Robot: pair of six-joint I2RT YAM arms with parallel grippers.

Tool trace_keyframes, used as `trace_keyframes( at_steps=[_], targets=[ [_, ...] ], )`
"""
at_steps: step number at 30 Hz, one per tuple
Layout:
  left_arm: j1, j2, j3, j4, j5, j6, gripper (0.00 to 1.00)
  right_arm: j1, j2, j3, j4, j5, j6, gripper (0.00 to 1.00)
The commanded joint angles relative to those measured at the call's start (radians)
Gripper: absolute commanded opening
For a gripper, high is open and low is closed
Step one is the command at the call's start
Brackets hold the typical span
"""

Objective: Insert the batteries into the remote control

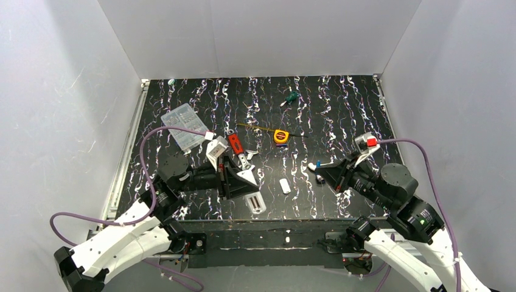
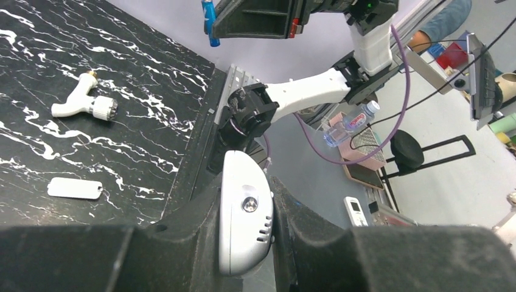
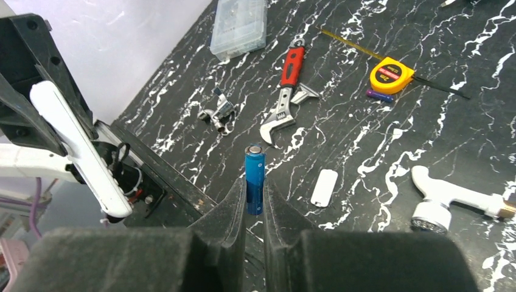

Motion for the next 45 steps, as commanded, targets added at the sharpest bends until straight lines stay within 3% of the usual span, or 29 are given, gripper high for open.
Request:
trace_keyframes(
  at_steps=[1,10,15,19,23,33,45],
  targets=[
    [-0.003,0.014,0.011,0.159,-0.065,-0.004,0.00,0.004,0.067,0.103,-0.048,0.003,-0.078,0.01],
    [-0.003,0.084,-0.147,0.387,-0.499,-0.181,0.00,0.005,0.376,0.400,-0.325,-0.150,-0.223,0.01],
    [-0.018,0.162,-0.164,0.501,-0.593,-0.259,0.00,0.043,0.474,0.532,-0.437,-0.274,-0.299,0.01],
    [-0.064,0.229,-0.177,0.589,-0.689,-0.309,0.00,0.167,0.554,0.618,-0.544,-0.244,-0.341,0.01],
    [-0.101,0.277,-0.172,0.645,-0.737,-0.364,0.00,0.287,0.650,0.682,-0.632,-0.165,-0.358,0.01],
    [-0.176,0.247,-0.182,0.597,-0.860,-0.486,0.00,0.294,0.813,0.865,-0.736,-0.127,-0.377,0.01],
    [-0.196,0.271,-0.198,0.671,-0.932,-0.596,0.00,0.294,0.947,0.993,-0.775,-0.177,-0.396,0.01]
  ],
)
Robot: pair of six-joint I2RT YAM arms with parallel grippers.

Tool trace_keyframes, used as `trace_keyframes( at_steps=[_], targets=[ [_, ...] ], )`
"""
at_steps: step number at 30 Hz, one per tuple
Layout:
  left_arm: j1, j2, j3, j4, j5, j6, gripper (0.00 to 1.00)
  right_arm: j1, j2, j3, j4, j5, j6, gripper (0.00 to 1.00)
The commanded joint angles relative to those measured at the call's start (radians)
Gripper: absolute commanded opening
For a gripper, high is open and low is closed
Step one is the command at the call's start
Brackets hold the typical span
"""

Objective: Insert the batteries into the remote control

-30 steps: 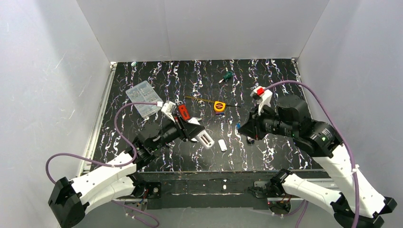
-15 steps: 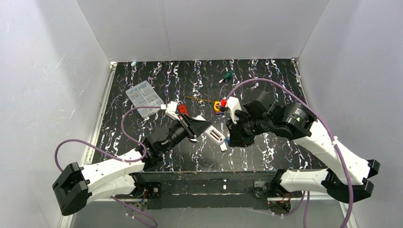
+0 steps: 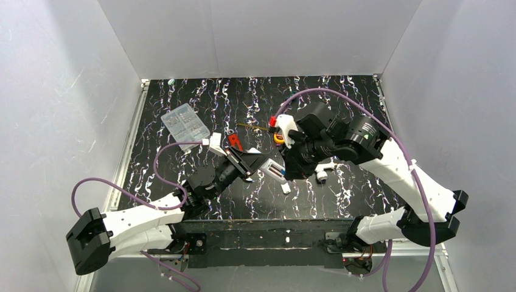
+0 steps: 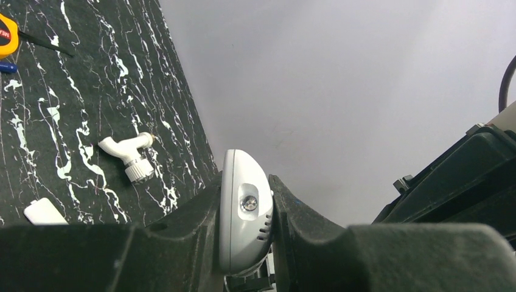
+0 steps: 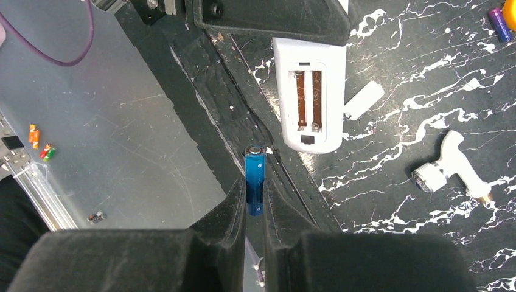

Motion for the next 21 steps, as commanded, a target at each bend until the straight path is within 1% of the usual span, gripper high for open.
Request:
trace_keyframes(
  at_steps=[1,9,18,21],
  targets=[
    [-0.006,-0.006,0.000,0.142,-0.049,-0.052,0.00,0.004,0.025,0.064,-0.026,-0.038,-0.055,0.01],
    [-0.008,0.005,0.007,0.164,-0.028,-0.071,0.00,0.004,0.073,0.078,-0.035,-0.064,-0.138,0.01],
    [-0.009,-0.007,0.006,0.159,-0.042,-0.113,0.00,0.003,0.084,0.064,-0.010,-0.021,-0.227,0.01],
    [-0.009,-0.017,0.007,0.148,-0.039,-0.119,0.00,0.002,0.121,0.061,0.015,0.005,-0.261,0.01]
  ],
)
